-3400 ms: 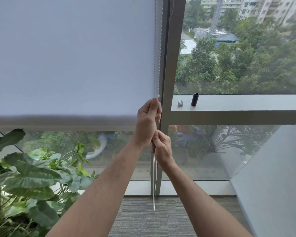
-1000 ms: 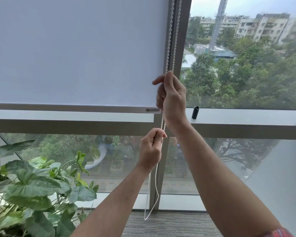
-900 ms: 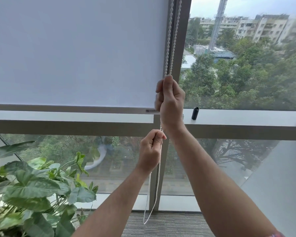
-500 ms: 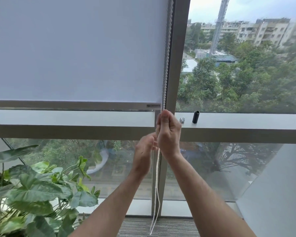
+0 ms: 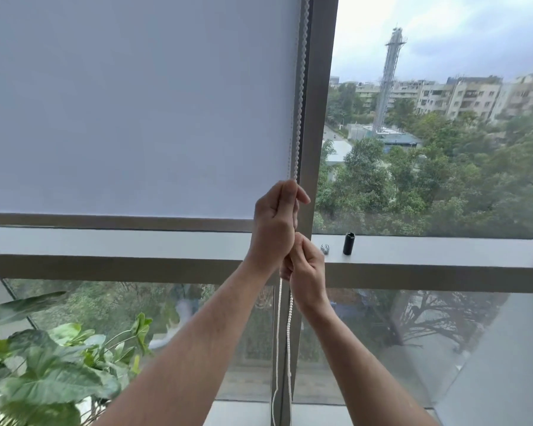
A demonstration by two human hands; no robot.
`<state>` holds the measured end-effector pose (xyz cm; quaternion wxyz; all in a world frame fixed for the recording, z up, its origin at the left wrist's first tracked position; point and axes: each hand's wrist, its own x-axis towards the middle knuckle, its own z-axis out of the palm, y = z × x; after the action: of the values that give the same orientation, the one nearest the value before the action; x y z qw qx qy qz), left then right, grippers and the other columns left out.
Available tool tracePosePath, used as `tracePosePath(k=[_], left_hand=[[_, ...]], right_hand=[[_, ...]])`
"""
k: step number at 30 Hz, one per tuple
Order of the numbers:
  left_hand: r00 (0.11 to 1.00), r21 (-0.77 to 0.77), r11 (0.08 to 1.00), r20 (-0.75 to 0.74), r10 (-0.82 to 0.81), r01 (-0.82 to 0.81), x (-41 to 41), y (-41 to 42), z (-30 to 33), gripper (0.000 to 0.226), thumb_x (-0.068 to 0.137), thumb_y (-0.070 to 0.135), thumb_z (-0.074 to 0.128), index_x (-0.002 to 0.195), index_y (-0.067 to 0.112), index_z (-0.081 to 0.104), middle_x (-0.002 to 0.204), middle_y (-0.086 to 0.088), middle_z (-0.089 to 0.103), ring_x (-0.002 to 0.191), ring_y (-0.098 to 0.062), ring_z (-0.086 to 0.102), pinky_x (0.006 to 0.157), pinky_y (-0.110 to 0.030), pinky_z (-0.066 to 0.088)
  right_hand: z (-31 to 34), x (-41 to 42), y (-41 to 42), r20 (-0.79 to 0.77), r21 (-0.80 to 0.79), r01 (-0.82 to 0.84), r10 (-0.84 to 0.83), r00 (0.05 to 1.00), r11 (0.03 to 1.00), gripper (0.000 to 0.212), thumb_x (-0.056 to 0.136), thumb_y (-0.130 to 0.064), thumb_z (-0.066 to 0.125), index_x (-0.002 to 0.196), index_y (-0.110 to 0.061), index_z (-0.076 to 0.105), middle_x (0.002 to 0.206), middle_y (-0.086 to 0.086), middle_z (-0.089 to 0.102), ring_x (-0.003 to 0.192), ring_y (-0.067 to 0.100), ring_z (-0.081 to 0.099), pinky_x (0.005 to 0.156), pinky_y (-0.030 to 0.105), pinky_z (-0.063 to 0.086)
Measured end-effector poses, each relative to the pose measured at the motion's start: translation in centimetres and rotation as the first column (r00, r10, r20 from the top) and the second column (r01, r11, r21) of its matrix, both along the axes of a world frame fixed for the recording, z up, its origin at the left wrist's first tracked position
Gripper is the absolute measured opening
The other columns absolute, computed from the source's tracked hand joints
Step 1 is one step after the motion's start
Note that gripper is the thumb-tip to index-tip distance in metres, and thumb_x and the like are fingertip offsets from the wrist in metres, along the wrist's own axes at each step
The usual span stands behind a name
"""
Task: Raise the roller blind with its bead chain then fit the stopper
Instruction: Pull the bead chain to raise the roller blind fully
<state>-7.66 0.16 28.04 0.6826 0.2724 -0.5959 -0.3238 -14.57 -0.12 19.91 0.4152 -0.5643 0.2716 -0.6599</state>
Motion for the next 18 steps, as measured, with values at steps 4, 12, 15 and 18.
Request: tracePosePath(k=[4, 12, 15, 18], left_hand=[[0.987, -0.033, 0.988, 0.033, 0.155, -0.154, 0.3, -0.1, -0.3, 0.034, 0.103, 0.028, 0.04, 0.071, 0.025, 0.052, 0.05, 0.01, 0.042, 0.045, -0.011, 0.034, 0.046, -0.032, 0.031], [0.983, 0.056, 0.983, 0.074, 0.169, -0.173, -1.1, 1.0, -4.6, 0.034, 0.097, 0.038, 0.041, 0.067, 0.027, 0.052, 0.051, 0.01, 0.036, 0.048, -0.016, 0.03, 0.049, -0.031, 0.026], [0.979, 0.075, 0.979, 0.09, 0.184, -0.191, -0.5, 1.5, -6.4, 0.035, 0.1, 0.037, 0.04, 0.068, 0.029, 0.052, 0.05, 0.011, 0.034, 0.045, -0.014, 0.029, 0.045, -0.03, 0.024], [0.976, 0.051, 0.981, 0.125, 0.179, -0.186, 0.5, 1.6, -6.5, 0.035, 0.1, 0.035, 0.04, 0.068, 0.028, 0.053, 0.048, 0.011, 0.036, 0.044, -0.009, 0.03, 0.044, -0.024, 0.026]], right_hand=[[2.5, -2.2, -1.2, -0.095, -0.042, 0.186, -0.19, 0.977, 0.982, 0.057, 0.095, -0.06, 0.037, 0.09, -0.011, 0.066, 0.074, 0.015, 0.062, 0.07, 0.026, 0.064, 0.07, 0.045, 0.056], [17.7, -0.7, -0.9, 0.057, -0.189, -0.051, 0.063, 0.996, 0.981, 0.043, 0.103, -0.041, 0.033, 0.113, -0.007, 0.058, 0.073, 0.008, 0.06, 0.06, 0.02, 0.061, 0.056, 0.033, 0.051], [19.7, 1.0, -0.4, 0.078, -0.16, -0.016, 0.028, 0.997, 0.987, 0.039, 0.109, -0.031, 0.031, 0.099, -0.009, 0.062, 0.061, -0.001, 0.044, 0.046, 0.008, 0.038, 0.041, 0.021, 0.031], [19.3, 2.0, 0.1, 0.134, -0.224, 0.082, -0.052, 0.99, 0.971, 0.039, 0.108, -0.026, 0.036, 0.075, -0.017, 0.055, 0.054, 0.001, 0.032, 0.041, 0.007, 0.026, 0.038, 0.022, 0.021]])
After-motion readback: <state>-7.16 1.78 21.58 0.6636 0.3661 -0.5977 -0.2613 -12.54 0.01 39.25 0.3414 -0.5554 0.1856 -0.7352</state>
